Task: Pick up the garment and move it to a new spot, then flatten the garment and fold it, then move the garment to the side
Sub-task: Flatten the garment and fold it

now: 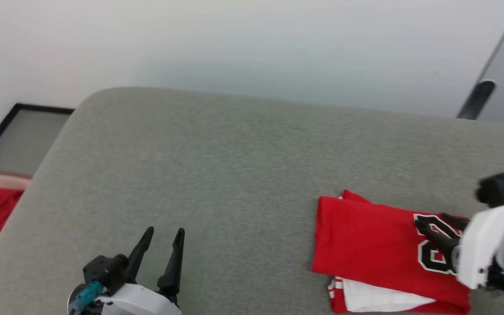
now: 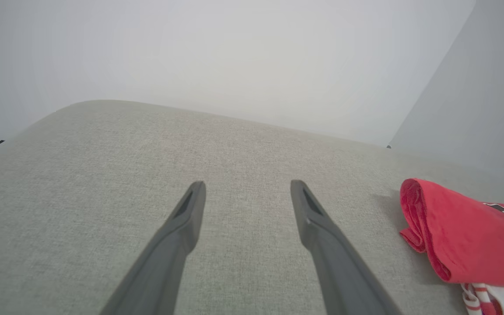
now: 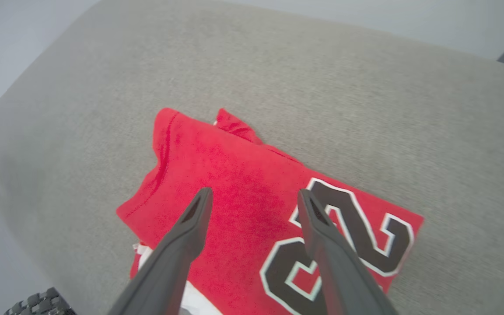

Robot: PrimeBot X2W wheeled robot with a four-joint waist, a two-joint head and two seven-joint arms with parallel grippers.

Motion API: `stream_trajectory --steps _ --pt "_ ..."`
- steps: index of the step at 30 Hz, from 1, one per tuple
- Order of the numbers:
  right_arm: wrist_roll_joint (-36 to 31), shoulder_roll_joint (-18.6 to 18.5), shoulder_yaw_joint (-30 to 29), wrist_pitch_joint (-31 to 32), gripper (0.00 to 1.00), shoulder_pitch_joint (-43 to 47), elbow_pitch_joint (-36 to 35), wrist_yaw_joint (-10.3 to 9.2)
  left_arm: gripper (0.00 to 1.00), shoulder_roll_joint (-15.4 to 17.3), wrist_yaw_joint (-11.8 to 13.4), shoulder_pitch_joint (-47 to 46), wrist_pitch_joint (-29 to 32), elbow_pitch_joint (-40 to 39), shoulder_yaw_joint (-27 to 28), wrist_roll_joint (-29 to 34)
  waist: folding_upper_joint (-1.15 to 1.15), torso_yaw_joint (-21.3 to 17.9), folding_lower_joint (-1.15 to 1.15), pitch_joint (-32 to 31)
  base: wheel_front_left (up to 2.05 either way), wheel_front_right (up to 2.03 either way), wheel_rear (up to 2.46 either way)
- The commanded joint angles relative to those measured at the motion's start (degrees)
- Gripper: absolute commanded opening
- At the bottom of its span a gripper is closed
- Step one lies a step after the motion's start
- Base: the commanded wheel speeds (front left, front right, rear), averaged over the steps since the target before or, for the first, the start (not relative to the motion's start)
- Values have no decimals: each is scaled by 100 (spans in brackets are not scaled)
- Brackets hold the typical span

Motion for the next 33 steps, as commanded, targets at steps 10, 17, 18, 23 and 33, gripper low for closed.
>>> stream_trajectory --steps 10,17,18,23,33 --pt "-392 -127 -866 -1332 100 423 463 -5 100 217 35 -95 24 135 141 -90 0 -748 0 -183 0 0 0" --pt "-528 -123 -885 -2291 100 696 339 -5 100 495 107 -27 14 128 335 -79 0 -898 0 -243 0 0 0" --pt "-553 -131 -904 -2426 100 746 323 -5 100 522 106 -5 13 110 357 -94 0 -900 0 -254 0 0 0" --pt "-729 -107 -1034 -2970 100 1068 256 -5 100 707 166 233 53 24 443 -112 0 -910 0 -350 0 0 0" --pt "-941 180 -1661 -3241 100 1836 -191 -5 100 926 447 943 75 -481 648 -151 0 -857 0 -523 0 0 0"
